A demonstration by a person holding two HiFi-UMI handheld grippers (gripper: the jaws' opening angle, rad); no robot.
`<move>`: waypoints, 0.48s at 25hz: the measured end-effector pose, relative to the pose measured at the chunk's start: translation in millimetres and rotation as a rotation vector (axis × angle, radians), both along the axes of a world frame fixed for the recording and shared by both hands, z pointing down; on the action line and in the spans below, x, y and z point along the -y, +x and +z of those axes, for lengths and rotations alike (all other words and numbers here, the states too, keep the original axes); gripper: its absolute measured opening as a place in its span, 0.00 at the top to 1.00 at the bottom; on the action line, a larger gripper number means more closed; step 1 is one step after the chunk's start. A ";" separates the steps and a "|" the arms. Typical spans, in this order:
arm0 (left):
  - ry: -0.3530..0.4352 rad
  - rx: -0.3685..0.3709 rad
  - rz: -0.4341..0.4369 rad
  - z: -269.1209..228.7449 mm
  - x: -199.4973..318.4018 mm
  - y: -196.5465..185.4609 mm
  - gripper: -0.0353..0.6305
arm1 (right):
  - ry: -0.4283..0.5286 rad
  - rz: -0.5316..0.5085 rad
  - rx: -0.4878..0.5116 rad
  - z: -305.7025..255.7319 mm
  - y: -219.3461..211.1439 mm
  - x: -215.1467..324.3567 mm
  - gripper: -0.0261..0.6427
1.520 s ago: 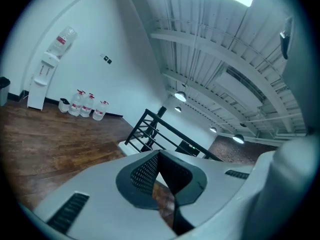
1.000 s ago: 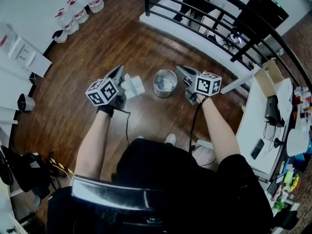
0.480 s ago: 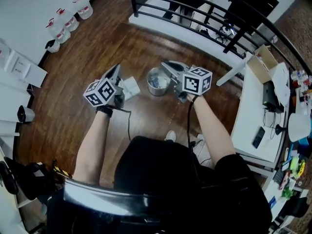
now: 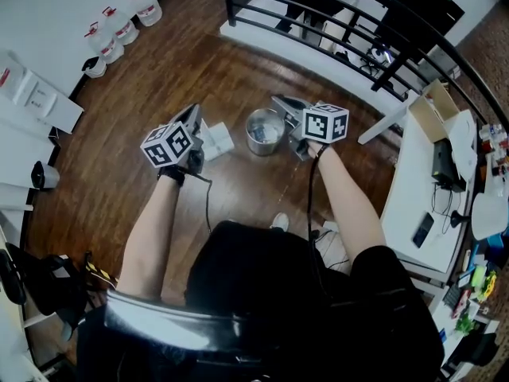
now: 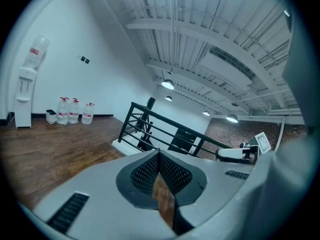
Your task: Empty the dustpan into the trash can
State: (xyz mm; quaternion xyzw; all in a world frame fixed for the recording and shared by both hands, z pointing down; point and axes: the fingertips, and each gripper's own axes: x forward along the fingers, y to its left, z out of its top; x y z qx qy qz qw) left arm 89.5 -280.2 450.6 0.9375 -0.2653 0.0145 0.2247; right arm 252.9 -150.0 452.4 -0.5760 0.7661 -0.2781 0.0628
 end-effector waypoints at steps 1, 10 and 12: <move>-0.001 0.012 -0.005 2.2 0.6 -0.8 0.95 | -0.007 0.005 0.005 2.4 1.5 0.1 0.95; -0.026 0.046 -0.020 20.6 1.3 -10.1 0.95 | -0.026 0.009 0.001 12.0 5.1 -4.2 0.96; -0.030 0.042 -0.024 19.3 0.7 -12.2 0.95 | -0.028 0.012 -0.002 12.5 4.3 -4.6 0.96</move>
